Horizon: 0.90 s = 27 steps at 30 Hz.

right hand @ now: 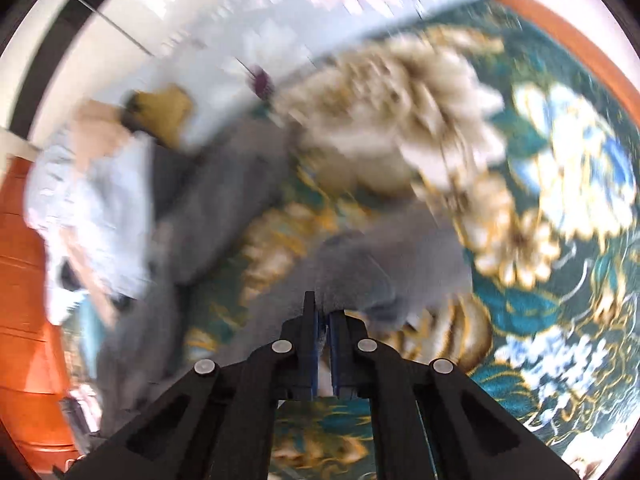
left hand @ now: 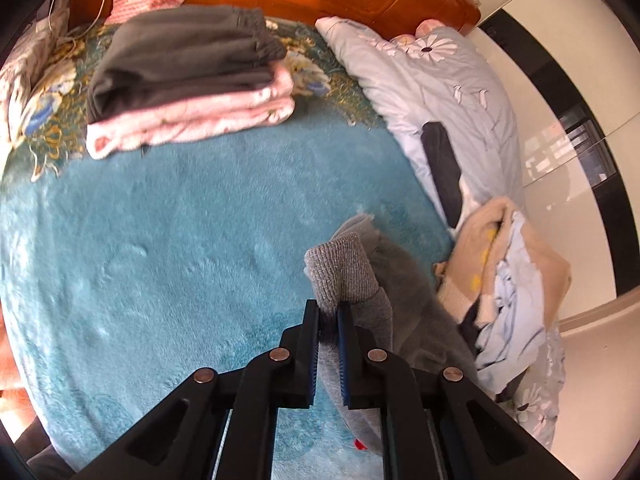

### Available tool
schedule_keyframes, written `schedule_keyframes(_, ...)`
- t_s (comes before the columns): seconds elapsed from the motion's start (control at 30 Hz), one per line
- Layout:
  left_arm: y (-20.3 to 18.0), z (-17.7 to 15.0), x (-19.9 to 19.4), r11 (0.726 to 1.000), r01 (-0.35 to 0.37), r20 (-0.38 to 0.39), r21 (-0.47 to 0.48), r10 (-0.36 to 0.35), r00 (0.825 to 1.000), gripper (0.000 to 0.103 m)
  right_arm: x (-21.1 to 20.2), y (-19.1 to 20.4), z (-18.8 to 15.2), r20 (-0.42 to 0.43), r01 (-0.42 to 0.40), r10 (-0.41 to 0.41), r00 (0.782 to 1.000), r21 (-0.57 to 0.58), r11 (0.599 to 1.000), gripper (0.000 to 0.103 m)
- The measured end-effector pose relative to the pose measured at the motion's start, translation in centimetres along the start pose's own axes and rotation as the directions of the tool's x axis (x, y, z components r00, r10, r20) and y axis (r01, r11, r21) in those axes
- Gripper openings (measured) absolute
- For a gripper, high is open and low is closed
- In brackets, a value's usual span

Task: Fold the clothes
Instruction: 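Hold the waistband with the left gripper while the right gripper grips the leg cuff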

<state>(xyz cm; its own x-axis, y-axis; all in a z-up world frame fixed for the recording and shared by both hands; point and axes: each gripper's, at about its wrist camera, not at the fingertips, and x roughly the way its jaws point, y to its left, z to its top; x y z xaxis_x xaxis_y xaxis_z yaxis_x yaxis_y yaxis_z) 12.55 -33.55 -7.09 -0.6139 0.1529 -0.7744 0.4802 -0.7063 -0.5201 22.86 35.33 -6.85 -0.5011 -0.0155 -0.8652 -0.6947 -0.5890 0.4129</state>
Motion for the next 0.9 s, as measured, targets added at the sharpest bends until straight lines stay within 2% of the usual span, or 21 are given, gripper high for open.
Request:
schedule_keyframes(0.07, 0.1, 0.5, -1.6, 1.000, 0.003, 0.009, 0.010, -0.003, 1.000, 0.009, -3.2, 1.4, 0.7, 0.038, -0.040, 0.042, 0.998, -0.045, 0.998, 0.004)
schedule_keyframes(0.13, 1.1, 0.3, -2.5, 1.000, -0.015, 0.003, 0.015, 0.015, 1.000, 0.009, -6.0, 2.4, 0.4, 0.063, -0.037, 0.045, 0.997, -0.114, 0.993, 0.004)
schedule_keyframes(0.2, 2.9, -0.6, -2.0, 0.998, -0.057, -0.030, 0.011, 0.057, 0.998, 0.009, -6.4, 2.1, -0.7, 0.045, 0.009, -0.002, 0.999, -0.152, 0.988, 0.004)
schedule_keyframes(0.27, 5.3, -2.2, -0.2, 0.993, -0.114, -0.087, -0.008, 0.113, 0.990, 0.009, -4.2, -0.1, -2.3, -0.053, 0.071, -0.078, 0.996, -0.129, 0.989, 0.004)
schedule_keyframes(0.37, 8.6, -4.5, 1.9, 0.984, -0.170, -0.170, -0.052, 0.159, 0.973, 0.009, 0.5, -3.7, -5.6, -0.191, 0.172, -0.184, 0.964, -0.076, 0.982, 0.004)
schedule_keyframes(0.4, 9.2, -5.0, 2.1, 0.982, -0.177, -0.183, -0.061, 0.163, 0.970, 0.009, 1.8, -4.8, -6.6, -0.231, 0.198, -0.205, 0.951, -0.053, 0.979, 0.004)
schedule_keyframes(0.47, 9.6, -5.1, 1.9, 0.983, -0.174, -0.179, -0.062, 0.160, 0.971, 0.009, 2.8, -5.9, -7.7, -0.260, 0.217, -0.214, 0.942, -0.016, 0.976, 0.004)
schedule_keyframes(0.6, 7.9, -3.7, 1.0, 0.988, -0.151, -0.146, -0.020, 0.146, 0.978, 0.009, 1.2, -4.0, -6.6, -0.208, 0.220, -0.230, 0.951, -0.069, 0.973, 0.004)
schedule_keyframes(0.7, 6.4, -2.8, 1.6, 0.987, -0.161, -0.153, 0.018, 0.162, 0.975, 0.009, 0.4, -1.6, -4.7, -0.141, 0.194, -0.207, 0.968, -0.097, 0.976, 0.004)
schedule_keyframes(0.77, 5.5, -2.2, 2.1, 0.984, -0.171, -0.163, 0.042, 0.176, 0.971, 0.009, 1.0, -0.2, -3.3, -0.110, 0.186, -0.197, 0.974, -0.106, 0.977, 0.004)
schedule_keyframes(0.9, 5.3, -2.0, 3.2, 0.982, -0.186, -0.190, 0.032, 0.189, 0.963, 0.009, 4.7, 1.0, -1.2, -0.118, 0.183, -0.189, 0.975, -0.057, 0.981, 0.004)
